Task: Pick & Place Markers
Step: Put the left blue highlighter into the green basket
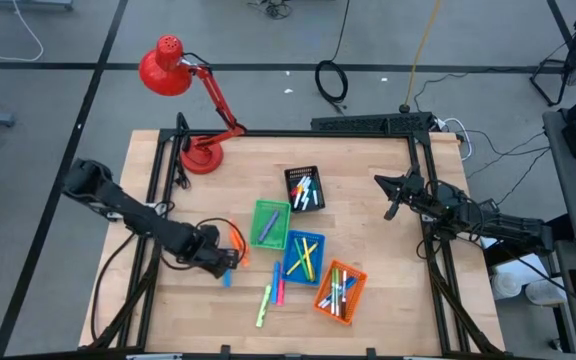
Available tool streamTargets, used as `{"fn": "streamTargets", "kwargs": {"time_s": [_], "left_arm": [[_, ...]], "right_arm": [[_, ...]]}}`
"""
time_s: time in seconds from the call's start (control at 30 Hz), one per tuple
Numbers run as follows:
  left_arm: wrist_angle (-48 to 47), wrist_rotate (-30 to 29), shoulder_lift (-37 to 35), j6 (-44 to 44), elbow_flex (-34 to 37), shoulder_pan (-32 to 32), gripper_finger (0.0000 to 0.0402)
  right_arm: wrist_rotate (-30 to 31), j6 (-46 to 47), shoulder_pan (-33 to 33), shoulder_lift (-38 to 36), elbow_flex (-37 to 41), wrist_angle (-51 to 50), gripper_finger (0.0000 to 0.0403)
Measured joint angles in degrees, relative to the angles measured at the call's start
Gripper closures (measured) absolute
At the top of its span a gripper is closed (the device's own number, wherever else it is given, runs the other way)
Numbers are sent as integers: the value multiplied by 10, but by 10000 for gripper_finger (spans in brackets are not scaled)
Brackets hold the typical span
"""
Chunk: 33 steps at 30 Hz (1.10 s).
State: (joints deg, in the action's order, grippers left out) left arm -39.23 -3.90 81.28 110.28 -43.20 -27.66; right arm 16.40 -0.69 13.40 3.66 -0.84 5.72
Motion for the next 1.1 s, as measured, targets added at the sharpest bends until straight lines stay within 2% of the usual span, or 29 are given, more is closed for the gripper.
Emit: {"fn": "streamTargets", "kwargs": {"time_s": [0.33, 0.7, 0.77, 0.9, 1.1], "left_arm": [[78, 9, 79, -84, -1, 41, 282], [19, 24, 110, -130, -6, 38, 283], [15, 22, 107, -149, -5, 38, 293], [12, 25, 106, -177, -5, 40, 344], [-2, 33, 89, -205, -2, 37, 344]], "right_arm": [[0, 0, 0, 0, 0, 0, 403], [0, 0, 0, 0, 0, 0, 403], [0, 0, 0, 0, 0, 0, 403], [0, 0, 0, 0, 0, 0, 403], [0, 0, 0, 0, 0, 0, 403]]}}
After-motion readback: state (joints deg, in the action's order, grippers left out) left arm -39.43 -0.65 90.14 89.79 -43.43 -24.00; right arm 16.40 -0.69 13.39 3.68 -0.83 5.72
